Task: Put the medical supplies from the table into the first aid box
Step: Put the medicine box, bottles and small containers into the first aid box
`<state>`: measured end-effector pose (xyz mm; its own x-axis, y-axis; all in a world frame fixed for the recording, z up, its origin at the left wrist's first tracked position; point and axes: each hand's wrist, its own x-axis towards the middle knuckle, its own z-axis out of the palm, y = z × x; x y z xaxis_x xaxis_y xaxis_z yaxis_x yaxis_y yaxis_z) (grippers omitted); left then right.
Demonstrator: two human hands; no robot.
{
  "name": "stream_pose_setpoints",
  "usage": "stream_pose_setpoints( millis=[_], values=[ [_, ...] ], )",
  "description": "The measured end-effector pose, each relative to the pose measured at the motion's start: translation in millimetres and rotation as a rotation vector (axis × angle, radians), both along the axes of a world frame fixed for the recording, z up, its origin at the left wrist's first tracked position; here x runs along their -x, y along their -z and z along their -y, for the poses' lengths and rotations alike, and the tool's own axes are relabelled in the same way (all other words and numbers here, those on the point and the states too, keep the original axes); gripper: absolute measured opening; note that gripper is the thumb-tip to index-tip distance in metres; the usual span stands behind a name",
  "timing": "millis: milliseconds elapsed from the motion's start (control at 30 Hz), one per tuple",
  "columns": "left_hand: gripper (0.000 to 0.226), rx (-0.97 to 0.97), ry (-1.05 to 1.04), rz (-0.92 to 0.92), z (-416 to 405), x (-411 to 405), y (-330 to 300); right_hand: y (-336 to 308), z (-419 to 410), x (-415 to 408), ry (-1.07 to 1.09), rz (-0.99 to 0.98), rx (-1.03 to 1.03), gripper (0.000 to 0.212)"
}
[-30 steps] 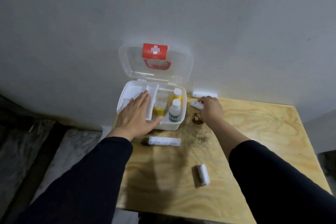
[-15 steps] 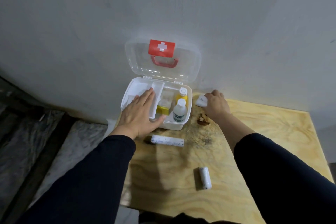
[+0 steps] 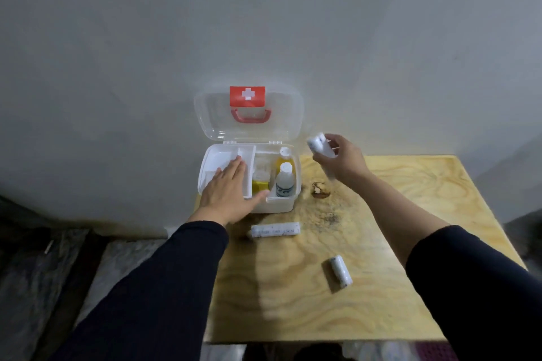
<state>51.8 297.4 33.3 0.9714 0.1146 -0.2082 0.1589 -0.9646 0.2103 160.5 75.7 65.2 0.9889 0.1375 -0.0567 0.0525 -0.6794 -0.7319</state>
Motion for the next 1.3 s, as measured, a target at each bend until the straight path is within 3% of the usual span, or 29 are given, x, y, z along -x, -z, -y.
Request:
stream_pose_setpoints(
  millis=[167,400,567,767,1000,1167,1300],
  values=[
    [0.091,-0.025,0.0,0.011,-18,4,-8,-52,-24,25,-0.026,0.064,-0.176,0.044],
    [0.071,-0.111,0.112,-0.03,-37,8,-10,-61,-85,57,-0.124,-0.006,-0.348,0.049],
    [0.065,-0.097,0.081,0.018,-37,12,-9,-24,-112,72,-0.107,-0.122,-0.208,0.052],
    [0.084,-0.066,0.089,-0.028,-41,8,1,1,-111,78,-0.137,-0.211,-0.039,0.053],
    [0.088,-0.09,0.098,-0.055,-41,6,0,3,-109,76,-0.146,-0.217,0.004,0.059],
    [0.066,-0.067,0.054,-0.069,-32,6,-26,-13,-106,76,-0.212,-0.147,0.055,0.067],
    [0.047,-0.113,0.052,0.008,-21,8,-50,-36,-93,74,-0.237,-0.033,0.067,0.057]
  ],
)
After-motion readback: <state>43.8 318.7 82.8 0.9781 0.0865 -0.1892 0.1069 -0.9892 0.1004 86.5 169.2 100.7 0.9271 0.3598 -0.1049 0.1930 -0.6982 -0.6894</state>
